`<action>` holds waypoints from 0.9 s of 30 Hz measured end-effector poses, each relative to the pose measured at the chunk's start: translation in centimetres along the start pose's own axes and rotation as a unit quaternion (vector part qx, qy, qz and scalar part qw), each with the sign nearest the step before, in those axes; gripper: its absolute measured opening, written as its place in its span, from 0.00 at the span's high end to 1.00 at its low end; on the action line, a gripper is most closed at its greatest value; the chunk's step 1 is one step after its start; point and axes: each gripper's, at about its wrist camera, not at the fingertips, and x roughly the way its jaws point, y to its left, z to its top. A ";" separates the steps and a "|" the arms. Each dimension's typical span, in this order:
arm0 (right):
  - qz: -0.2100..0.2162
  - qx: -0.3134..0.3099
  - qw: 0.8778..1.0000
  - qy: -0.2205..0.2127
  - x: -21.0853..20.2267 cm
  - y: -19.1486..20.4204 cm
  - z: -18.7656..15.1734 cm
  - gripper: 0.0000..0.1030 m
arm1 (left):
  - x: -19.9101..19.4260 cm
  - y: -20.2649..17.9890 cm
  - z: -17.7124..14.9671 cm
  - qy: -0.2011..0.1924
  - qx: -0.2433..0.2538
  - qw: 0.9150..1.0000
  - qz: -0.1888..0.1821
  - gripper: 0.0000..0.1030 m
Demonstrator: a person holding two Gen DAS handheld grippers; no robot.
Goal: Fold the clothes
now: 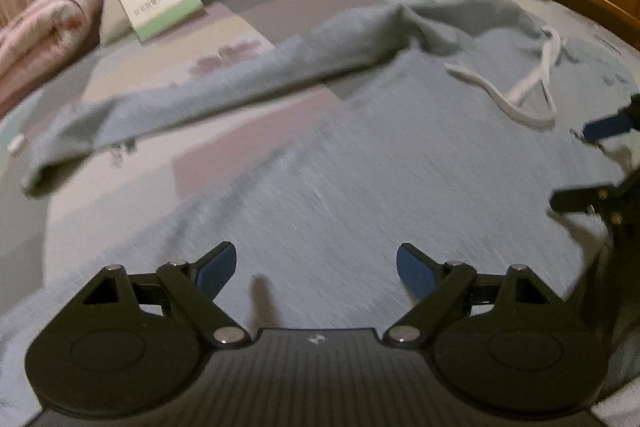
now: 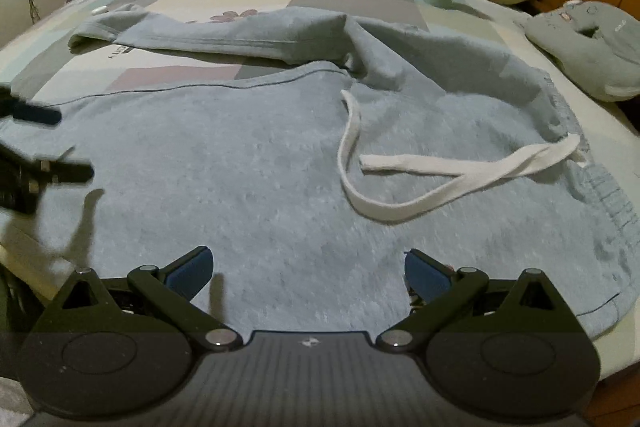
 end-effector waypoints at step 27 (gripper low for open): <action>-0.006 0.007 1.000 0.010 0.9 0.1 -0.8 0.00 | -4.7 21.7 -9.2 0.062 -0.222 0.970 0.081 0.13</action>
